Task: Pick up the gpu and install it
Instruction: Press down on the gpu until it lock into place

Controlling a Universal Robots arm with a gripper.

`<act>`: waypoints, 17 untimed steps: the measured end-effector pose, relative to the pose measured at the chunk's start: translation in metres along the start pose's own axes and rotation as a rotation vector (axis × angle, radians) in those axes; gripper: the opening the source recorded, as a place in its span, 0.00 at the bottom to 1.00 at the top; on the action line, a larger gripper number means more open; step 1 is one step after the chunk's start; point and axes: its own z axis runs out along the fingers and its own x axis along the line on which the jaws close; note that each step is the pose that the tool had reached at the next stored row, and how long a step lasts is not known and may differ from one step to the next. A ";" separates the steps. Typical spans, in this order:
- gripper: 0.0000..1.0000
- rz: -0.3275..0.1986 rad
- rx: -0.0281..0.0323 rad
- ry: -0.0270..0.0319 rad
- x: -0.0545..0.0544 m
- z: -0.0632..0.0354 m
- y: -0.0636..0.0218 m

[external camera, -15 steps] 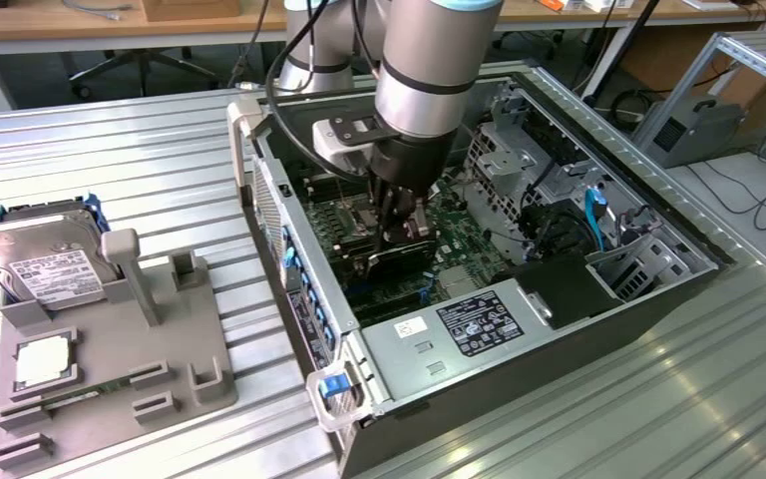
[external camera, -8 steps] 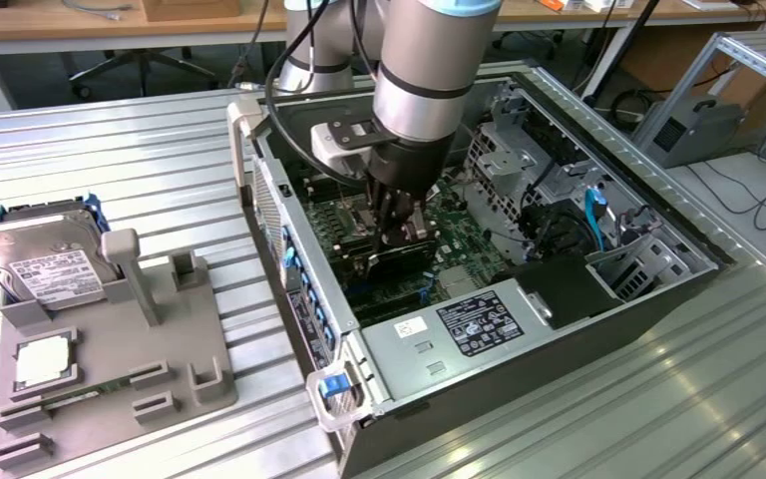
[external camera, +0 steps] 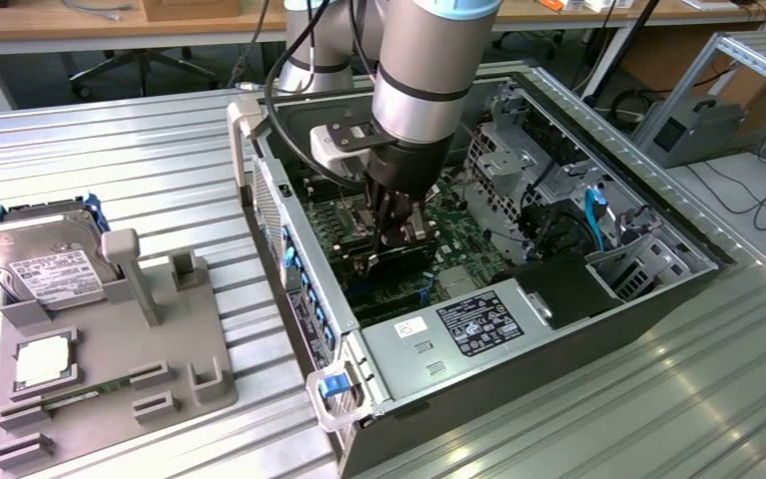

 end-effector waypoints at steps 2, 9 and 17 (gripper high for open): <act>0.11 0.000 -0.0001 0.0001 0.000 0.0000 0.0000; 0.11 0.000 0.0001 -0.0001 0.000 0.0015 0.0003; 0.11 0.000 0.0000 0.0000 0.000 0.0021 0.0006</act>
